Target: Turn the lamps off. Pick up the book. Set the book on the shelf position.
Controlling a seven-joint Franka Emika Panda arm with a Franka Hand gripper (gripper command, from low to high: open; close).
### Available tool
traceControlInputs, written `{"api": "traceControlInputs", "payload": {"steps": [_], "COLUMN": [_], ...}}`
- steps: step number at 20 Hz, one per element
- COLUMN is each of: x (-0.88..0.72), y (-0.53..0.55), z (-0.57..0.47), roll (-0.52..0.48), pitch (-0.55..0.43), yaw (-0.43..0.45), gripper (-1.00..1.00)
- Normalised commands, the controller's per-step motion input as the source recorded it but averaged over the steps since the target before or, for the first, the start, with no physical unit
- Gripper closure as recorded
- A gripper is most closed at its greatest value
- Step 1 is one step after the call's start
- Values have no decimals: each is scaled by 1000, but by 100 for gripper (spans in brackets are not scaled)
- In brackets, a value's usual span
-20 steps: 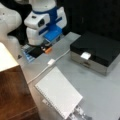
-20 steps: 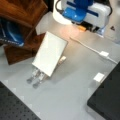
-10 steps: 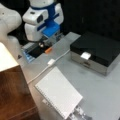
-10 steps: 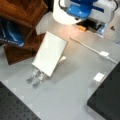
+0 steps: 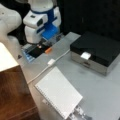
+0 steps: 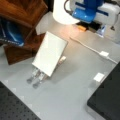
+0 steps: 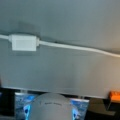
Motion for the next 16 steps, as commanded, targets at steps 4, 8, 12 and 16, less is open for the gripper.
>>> {"api": "traceControlInputs", "payload": {"steps": [4,8,12,16], "x": [-439,-411,-352,-294], "y": [279,280,263,249], "z": [-187,-206,-231,-239], "roll": [92,92,83,72], "pitch": [-96,-152,-179,-181], "yaw": [-118,-155,-163,-163], "gripper": [-100,-100,-100,-100]}}
